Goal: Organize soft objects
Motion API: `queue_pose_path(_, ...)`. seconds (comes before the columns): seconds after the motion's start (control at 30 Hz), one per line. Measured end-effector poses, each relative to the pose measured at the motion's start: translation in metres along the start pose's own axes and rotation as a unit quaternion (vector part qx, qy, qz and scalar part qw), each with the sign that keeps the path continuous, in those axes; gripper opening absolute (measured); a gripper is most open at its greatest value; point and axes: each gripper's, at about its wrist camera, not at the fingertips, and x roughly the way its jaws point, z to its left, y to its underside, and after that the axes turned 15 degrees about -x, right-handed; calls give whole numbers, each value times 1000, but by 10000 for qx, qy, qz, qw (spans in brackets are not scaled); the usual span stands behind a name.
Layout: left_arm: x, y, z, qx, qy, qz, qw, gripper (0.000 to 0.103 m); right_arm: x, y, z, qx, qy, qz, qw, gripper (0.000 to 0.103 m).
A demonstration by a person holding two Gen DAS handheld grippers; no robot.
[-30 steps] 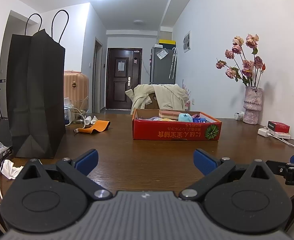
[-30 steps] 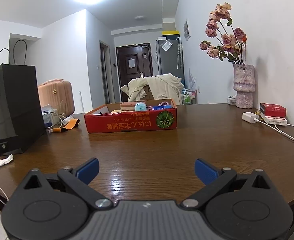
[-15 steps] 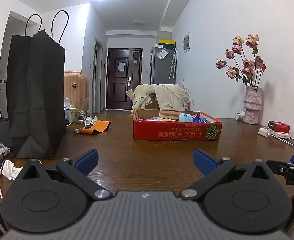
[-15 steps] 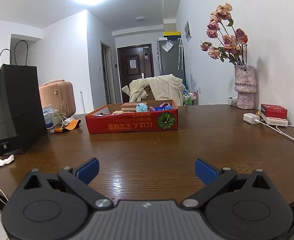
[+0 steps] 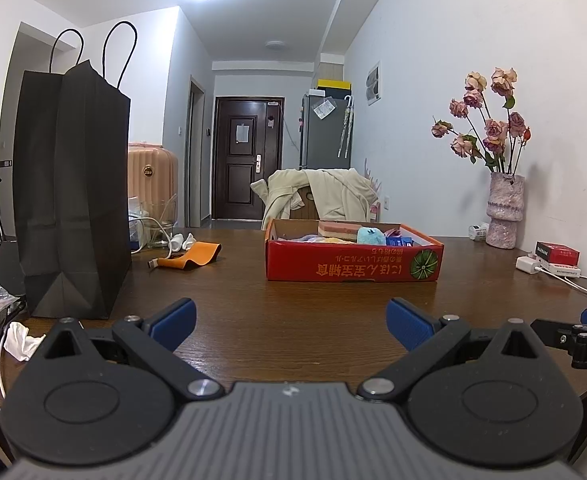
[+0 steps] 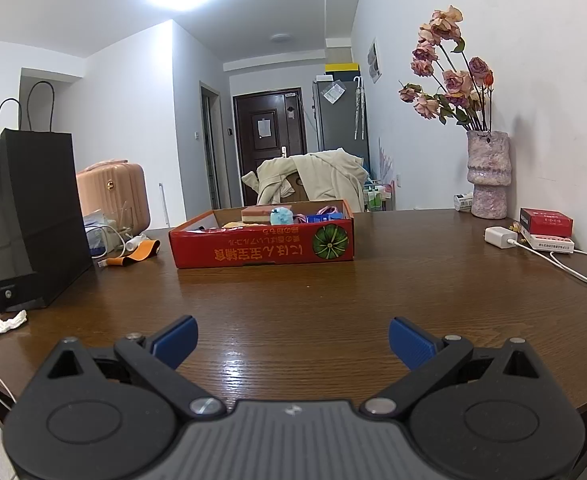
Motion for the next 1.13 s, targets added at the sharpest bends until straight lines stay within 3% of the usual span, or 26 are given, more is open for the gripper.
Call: queue_pose_path(1.13, -9, -5, -2, 130, 39, -368, 9992, 103, -8, -4, 0, -69, 65, -268, 9996, 102)
